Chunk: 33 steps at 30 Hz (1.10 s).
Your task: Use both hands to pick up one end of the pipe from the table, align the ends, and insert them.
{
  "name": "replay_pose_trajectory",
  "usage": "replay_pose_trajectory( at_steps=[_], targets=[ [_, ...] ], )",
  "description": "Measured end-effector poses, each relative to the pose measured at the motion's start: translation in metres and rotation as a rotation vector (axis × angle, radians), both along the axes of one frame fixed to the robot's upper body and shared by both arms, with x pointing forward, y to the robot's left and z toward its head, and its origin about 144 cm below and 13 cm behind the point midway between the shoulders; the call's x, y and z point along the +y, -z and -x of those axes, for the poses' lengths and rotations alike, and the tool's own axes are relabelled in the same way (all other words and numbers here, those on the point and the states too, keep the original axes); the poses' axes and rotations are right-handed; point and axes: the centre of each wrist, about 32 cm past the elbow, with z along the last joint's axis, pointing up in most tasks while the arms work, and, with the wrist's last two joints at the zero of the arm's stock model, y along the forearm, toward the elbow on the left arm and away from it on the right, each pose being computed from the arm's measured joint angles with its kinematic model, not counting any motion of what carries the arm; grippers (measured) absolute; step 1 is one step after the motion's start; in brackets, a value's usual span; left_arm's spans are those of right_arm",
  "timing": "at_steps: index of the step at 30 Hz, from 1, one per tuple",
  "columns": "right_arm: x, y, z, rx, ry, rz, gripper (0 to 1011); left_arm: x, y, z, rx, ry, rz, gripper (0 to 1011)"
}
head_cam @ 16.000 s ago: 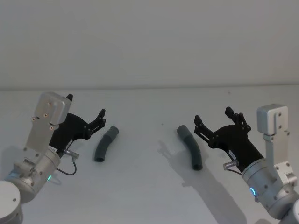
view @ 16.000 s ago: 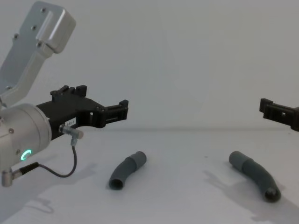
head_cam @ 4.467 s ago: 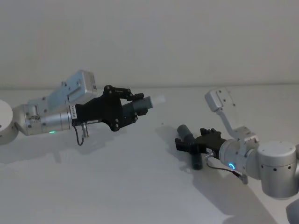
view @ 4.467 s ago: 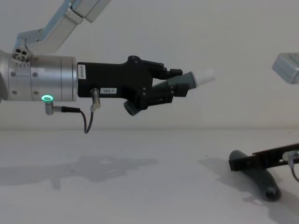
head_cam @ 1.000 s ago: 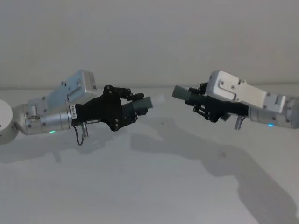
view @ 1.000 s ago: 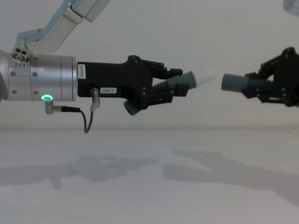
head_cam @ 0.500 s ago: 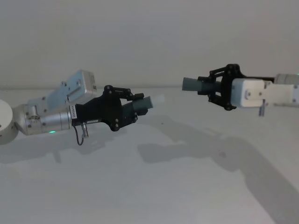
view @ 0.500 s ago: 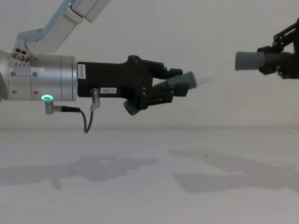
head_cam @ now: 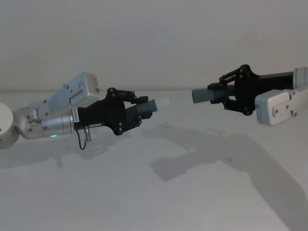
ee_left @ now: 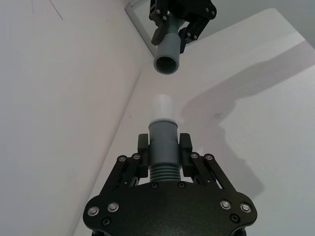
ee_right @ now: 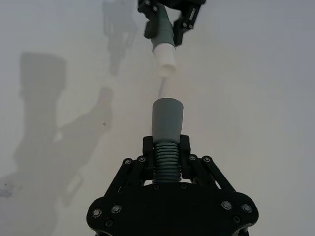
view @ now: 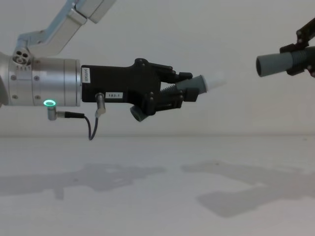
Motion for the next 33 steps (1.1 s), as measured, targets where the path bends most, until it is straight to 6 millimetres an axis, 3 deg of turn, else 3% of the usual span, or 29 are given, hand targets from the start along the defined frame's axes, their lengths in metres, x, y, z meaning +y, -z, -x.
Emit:
replay_pose_trajectory(
  at_steps=[33],
  targets=[
    [0.02,-0.004,-0.01,0.041,-0.051,0.009,267,0.0,0.0,0.0,0.0,0.0,0.0,331]
  ],
)
